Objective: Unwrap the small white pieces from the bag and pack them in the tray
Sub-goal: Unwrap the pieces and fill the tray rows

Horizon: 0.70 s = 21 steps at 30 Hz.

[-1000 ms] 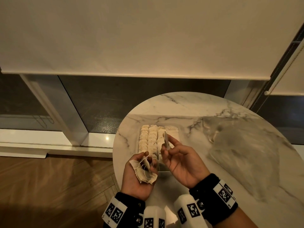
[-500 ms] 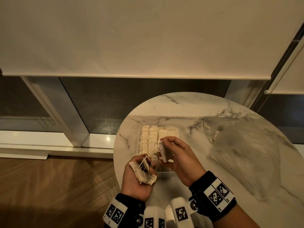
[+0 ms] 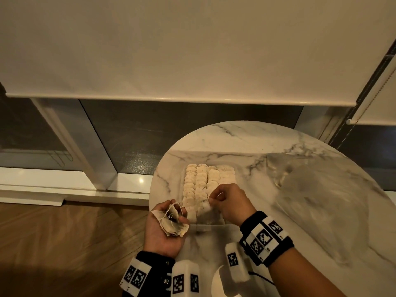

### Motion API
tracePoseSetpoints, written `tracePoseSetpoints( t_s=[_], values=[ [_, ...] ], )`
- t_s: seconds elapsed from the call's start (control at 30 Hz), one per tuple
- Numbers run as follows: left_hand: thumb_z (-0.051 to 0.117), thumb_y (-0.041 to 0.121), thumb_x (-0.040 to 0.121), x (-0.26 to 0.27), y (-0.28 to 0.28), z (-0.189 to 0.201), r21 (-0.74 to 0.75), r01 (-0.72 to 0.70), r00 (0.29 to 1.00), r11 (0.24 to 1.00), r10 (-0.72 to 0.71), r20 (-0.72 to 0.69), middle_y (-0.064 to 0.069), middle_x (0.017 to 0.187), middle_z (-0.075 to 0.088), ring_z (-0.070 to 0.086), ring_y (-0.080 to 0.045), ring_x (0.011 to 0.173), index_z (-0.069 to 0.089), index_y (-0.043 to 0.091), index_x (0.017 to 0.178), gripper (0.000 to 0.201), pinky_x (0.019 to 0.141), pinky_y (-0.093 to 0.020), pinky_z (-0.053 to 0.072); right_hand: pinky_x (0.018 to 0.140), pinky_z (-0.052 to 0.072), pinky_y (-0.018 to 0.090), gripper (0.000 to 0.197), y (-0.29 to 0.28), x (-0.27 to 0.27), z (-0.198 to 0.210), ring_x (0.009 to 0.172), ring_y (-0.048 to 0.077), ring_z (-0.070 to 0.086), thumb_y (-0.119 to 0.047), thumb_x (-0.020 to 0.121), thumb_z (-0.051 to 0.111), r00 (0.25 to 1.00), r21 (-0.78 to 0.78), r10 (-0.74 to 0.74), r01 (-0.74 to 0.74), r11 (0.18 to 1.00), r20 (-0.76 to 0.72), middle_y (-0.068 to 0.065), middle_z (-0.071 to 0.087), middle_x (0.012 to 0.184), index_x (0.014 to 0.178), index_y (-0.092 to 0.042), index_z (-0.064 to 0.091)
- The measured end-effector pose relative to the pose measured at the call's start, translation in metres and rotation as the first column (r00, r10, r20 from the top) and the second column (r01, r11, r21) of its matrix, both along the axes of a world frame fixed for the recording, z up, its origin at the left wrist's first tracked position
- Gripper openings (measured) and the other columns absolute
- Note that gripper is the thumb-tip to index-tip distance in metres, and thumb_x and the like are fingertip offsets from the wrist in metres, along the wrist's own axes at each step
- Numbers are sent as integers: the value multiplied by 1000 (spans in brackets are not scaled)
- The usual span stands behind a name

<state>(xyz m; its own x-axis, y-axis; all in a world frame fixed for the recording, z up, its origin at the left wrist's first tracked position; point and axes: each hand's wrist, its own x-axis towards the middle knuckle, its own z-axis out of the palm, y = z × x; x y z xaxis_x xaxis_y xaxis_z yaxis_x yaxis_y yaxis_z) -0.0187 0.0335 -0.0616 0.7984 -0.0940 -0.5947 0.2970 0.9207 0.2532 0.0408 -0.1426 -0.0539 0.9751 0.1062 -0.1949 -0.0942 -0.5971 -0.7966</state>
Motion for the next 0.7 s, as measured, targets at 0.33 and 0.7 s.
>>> tracePoseSetpoints(
  t_s=[0.33,0.7],
  values=[
    [58,16,74,-2,10,8,13,-64,998,998,64,6,0,63,59,58,-15,57,59,14,71,4,41,-16,43,70,56,23,12,20,8,-9,81,13,68,-8,80,73,985,-259,121,-150,954,-124,-2,72,84,78,-20,74],
    [59,16,74,-1,11,3,-16,-46,999,999,46,0,1,64,58,58,-15,58,59,15,72,3,42,-16,44,79,54,24,15,23,14,-26,93,20,68,-11,80,73,990,-372,138,-134,918,-16,8,71,105,93,-18,75]
  ],
)
